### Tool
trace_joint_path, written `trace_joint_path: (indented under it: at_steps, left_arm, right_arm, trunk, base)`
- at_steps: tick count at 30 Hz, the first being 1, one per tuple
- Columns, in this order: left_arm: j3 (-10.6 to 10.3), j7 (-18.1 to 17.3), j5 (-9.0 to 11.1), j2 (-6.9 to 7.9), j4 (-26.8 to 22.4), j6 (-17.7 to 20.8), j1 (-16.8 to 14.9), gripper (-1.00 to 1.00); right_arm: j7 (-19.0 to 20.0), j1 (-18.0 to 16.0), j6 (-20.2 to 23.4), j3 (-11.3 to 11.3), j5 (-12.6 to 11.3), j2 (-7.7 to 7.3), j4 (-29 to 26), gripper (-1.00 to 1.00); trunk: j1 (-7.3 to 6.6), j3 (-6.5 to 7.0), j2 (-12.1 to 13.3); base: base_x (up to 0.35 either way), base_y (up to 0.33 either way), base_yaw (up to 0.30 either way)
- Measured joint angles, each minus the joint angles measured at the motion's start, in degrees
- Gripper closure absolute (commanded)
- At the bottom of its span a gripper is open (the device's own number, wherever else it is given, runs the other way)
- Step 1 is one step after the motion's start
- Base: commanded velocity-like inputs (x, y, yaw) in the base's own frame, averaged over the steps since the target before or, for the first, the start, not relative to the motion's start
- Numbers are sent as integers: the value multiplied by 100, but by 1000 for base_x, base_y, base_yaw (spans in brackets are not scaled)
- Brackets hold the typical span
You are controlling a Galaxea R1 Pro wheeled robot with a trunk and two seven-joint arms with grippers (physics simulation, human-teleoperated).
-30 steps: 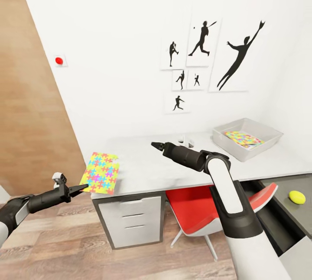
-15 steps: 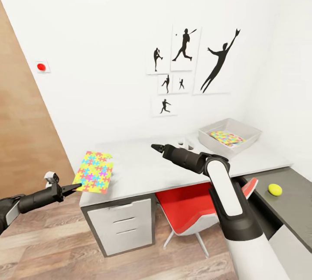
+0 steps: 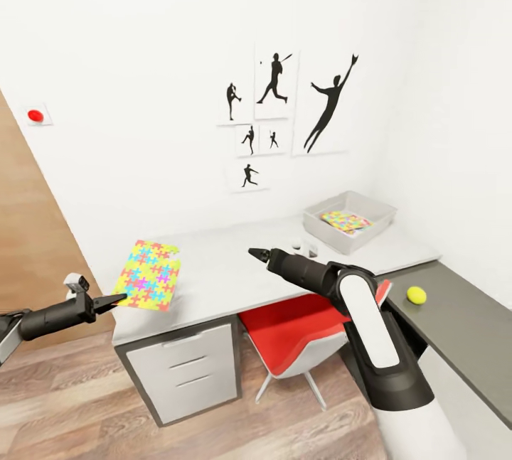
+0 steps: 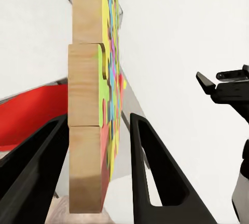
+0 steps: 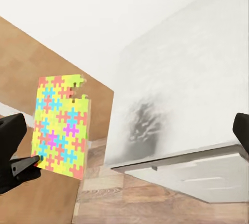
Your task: Put all the toys in the child's room - the three board games (two on the bed and one on the table), the two jigsaw puzzles on the table, and the tennis ball on the table - inside the toy box on the table in the child's room.
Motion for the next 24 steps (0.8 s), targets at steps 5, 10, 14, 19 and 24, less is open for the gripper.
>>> trace_joint_path:
  at_steps: [5, 10, 14, 19, 24]
  left_arm:
    - [-1, 0, -1, 5, -1, 1, 1, 100]
    - [-3, 0, -2, -1, -6, 1, 1, 100]
    - [-9, 0, 3, 2, -8, 6, 2, 100]
    - [-11, 0, 21, 11, -2, 13, 1, 100]
    - [-12, -1, 20, 9, -2, 11, 2, 100]
  right_arm:
    - [0, 2, 0, -2, 0, 1, 9, -100]
    - [0, 2, -7, -5, 8, 4, 23, -100]
    - [0, 2, -8, -4, 10, 2, 38, -100]
    - [0, 2, -16, -5, 10, 2, 41, -100]
    - [0, 9, -18, -6, 17, 3, 42, -100]
  trunk:
    - [-110, 90, 201]
    - [-155, 127, 284]
    - [-155, 127, 284]
    - [-155, 127, 284]
    - [-155, 127, 284]
  base:
    - [0, 0, -282]
    - [0, 0, -283]
    - [0, 0, -283]
    - [0, 10, -283]
    - [0, 127, -282]
